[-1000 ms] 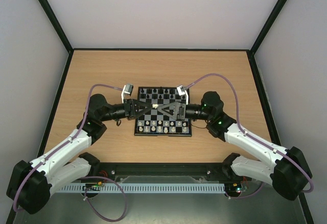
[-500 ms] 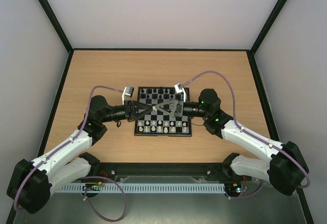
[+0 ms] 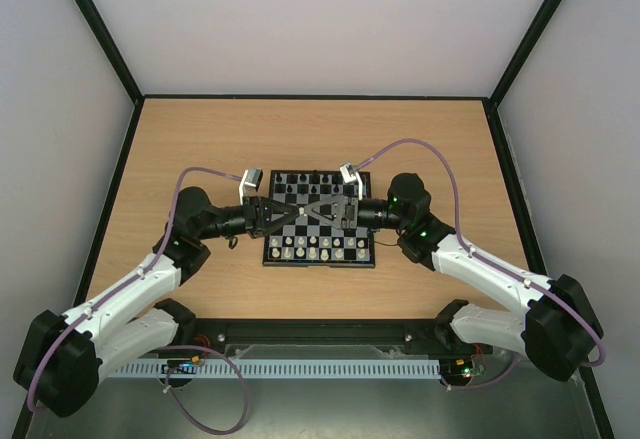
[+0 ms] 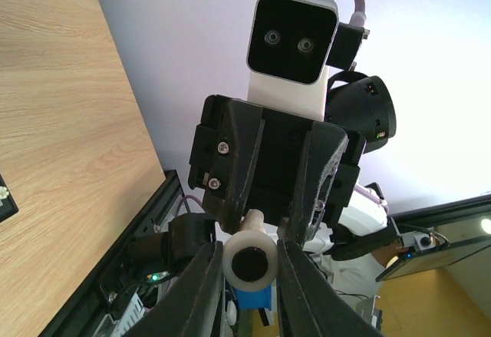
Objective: Set up the chess pieces on the board
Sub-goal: Place the chess piece on the chessboard.
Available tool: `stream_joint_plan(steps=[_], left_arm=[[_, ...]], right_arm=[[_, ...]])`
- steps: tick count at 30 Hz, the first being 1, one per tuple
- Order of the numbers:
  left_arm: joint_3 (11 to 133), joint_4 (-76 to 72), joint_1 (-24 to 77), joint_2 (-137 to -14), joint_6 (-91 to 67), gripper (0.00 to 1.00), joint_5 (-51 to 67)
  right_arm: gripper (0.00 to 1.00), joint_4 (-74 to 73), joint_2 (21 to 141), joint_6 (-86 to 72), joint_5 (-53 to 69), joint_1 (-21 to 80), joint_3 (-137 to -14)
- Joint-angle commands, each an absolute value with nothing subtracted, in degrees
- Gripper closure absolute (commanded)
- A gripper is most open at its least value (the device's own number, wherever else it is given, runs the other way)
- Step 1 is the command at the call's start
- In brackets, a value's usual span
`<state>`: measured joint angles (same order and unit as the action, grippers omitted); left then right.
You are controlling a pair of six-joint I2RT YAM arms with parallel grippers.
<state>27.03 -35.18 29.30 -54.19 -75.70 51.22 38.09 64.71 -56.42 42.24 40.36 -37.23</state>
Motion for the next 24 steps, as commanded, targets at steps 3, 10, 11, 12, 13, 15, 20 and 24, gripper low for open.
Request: stream_joint_plan(steps=[3, 10, 11, 12, 13, 15, 20, 24], left_arm=[[26.54, -37.74, 29.44, -54.63, -76.71, 0.87, 51.98], [26.50, -37.77, 29.45, -54.81, -76.60, 0.87, 51.82], [26.49, -37.83, 29.44, -54.81, -76.64, 0.87, 51.85], [26.49, -37.91, 29.44, -54.92, -76.64, 0.87, 51.81], [26.53, -37.94, 29.43, -54.89, -76.65, 0.87, 51.78], [26.59, -38.02, 29.45, -54.96, -76.69, 0.87, 51.82], [26.55, -38.06, 29.44, -55.36, -76.62, 0.87, 51.86], [26.54, -38.03, 29.44, -55.54, -76.51, 0.87, 51.82]], right_arm=[[0.79, 41.31, 64.76, -56.16, 44.70, 40.24, -38.18], [0.79, 41.40, 65.37, -56.00, 45.39, 40.50, -38.37], [0.79, 41.31, 65.45, -55.92, 45.39, 40.59, -38.44], [0.79, 41.24, 65.52, -55.84, 45.48, 40.72, -38.51], [0.79, 41.04, 65.67, -55.67, 45.57, 40.82, -38.60], [0.79, 40.87, 65.90, -55.55, 45.57, 40.94, -38.71], [0.89, 40.80, 65.92, -55.30, 45.64, 41.03, -38.82], [0.94, 40.39, 66.09, -55.11, 45.52, 41.03, -38.93]])
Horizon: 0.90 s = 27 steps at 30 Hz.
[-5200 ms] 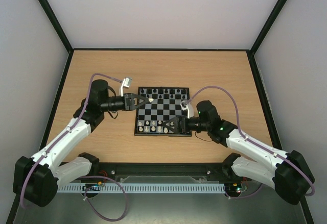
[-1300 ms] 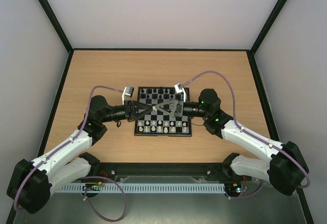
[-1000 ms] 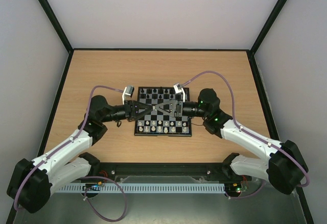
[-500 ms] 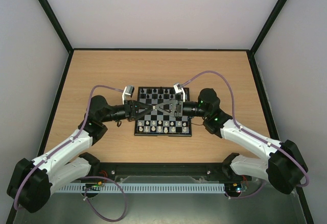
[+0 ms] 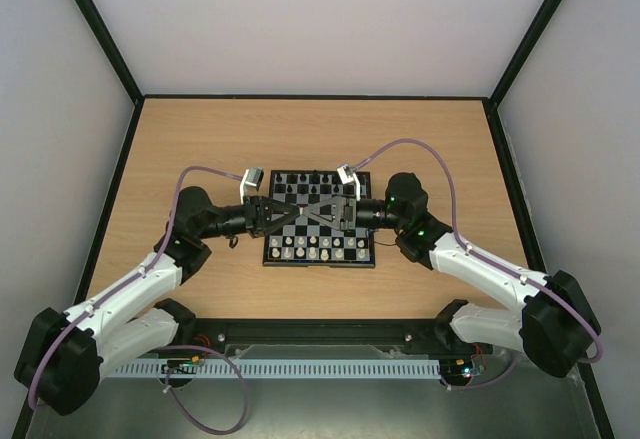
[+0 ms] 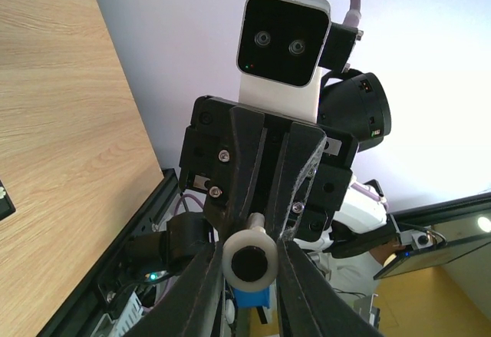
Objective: Set up the chess pieces on the board
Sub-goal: Place the chess piece on the chessboard.
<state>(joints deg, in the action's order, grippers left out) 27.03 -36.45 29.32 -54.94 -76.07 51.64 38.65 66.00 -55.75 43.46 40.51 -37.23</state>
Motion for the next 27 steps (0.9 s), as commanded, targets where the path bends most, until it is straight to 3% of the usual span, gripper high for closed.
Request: stream_joint_plan(steps=[1, 3, 8, 12, 17, 27], left_arm=[[26.71, -37.61, 29.44, -55.54, -76.16, 0.85, 51.83], [27.18, -36.09, 29.40, -55.40, -75.18, 0.78, 51.64], [29.20, -29.43, 29.38, -54.10, -70.84, 0.41, 50.69], [31.34, -21.79, 28.46, -52.30, -66.15, 0.26, 49.80], [34.43, -10.18, 24.69, -48.60, -59.13, 0.15, 48.68], [39.94, 8.00, 21.88, -49.32, -45.32, 0.06, 39.67]], right_arm=[[0.95, 40.35, 66.02, -55.11, 45.47, 41.04, -38.94], [0.96, 39.58, 65.68, -54.76, 45.13, 41.04, -39.00], [0.97, 34.22, 63.57, -51.86, 43.38, 41.04, -40.08], [0.97, 25.74, 61.36, -47.93, 40.64, 40.99, -41.83], [0.97, 9.08, 58.57, -40.99, 34.21, 40.99, -46.14], [0.95, -22.72, 56.35, -34.41, 20.22, 41.00, -57.53]])
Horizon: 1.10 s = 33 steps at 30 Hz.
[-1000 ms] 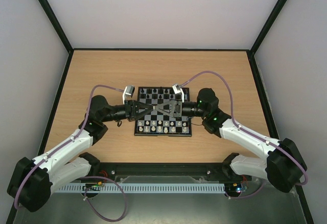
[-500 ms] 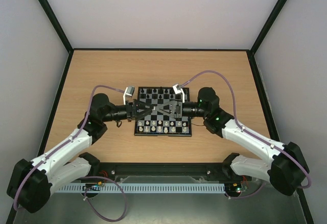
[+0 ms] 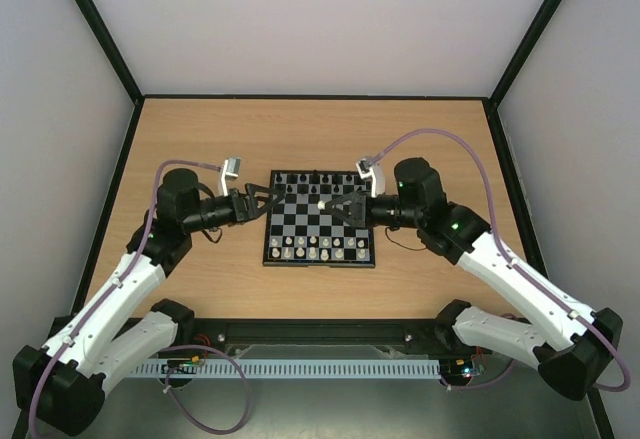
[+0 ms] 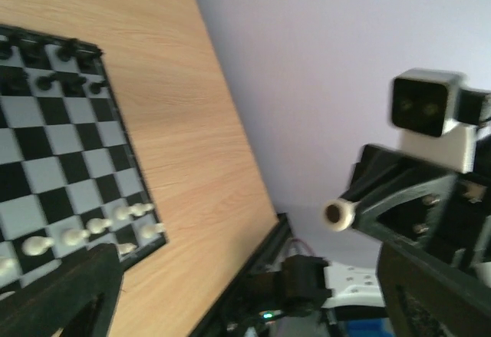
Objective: Set up the chess pieces on the board
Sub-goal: Place the chess piece on the chessboard.
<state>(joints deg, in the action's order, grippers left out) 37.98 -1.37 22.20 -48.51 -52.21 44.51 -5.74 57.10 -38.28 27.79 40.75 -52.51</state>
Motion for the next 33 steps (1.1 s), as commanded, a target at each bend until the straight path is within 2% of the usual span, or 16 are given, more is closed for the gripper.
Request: stream_joint_plan(steps=[1, 9, 18, 33], left_arm=[[39.98, 8.72, 21.91, -49.57, -44.82, 0.03, 38.95], [39.11, 11.92, 21.92, -49.67, -42.10, 0.01, 35.26], [37.44, 11.47, 21.92, -49.36, -40.76, 0.01, 36.63], [36.45, 10.78, 21.91, -49.83, -37.81, 0.01, 38.50]], right_arm=[[0.95, -25.58, 56.70, -34.16, 18.67, 41.03, -58.77], [0.96, -42.36, 60.50, -35.29, 6.90, 42.12, -62.78], [0.96, -49.89, 68.80, -41.85, -6.73, 51.51, -64.54], [0.97, -53.00, 78.60, -45.12, -10.74, 55.52, -68.36]])
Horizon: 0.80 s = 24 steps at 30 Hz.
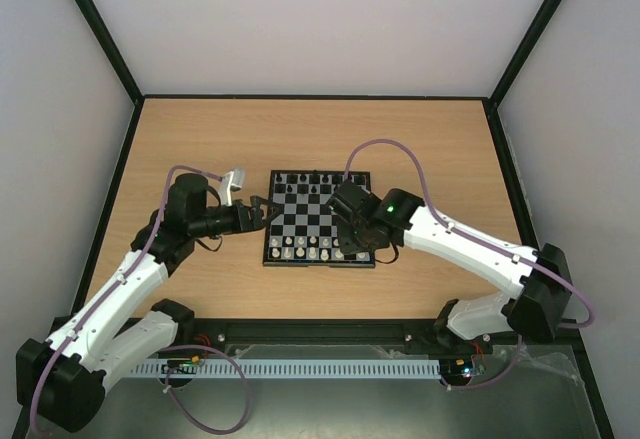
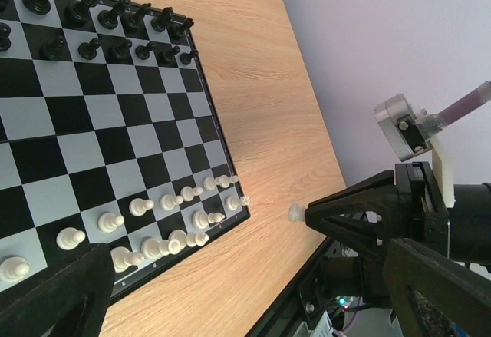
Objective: Set up the chess pieces on the board
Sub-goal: Place the chess piece on the chessboard.
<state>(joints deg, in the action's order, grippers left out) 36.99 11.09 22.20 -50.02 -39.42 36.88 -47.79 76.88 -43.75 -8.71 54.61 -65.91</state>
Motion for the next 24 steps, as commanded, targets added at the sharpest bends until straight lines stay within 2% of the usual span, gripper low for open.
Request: stream_joint_plan(steps=[1, 9, 24], left_arm=[[36.47, 10.81, 21.90, -49.80, -37.73, 0.01, 38.68], [36.40, 11.14, 21.81, -49.96, -36.67, 0.01, 39.27], [36.58, 12.03, 21.45, -50.24, -35.29, 0.01, 40.71]], right_arm=[[0.97, -53.46, 79.18, -45.25, -10.88, 55.80, -68.71], [0.97, -56.09, 85.57, -45.66, -10.47, 58.50, -70.43], [0.94, -55.04, 94.42, -45.53, -11.60, 57.42, -69.91]])
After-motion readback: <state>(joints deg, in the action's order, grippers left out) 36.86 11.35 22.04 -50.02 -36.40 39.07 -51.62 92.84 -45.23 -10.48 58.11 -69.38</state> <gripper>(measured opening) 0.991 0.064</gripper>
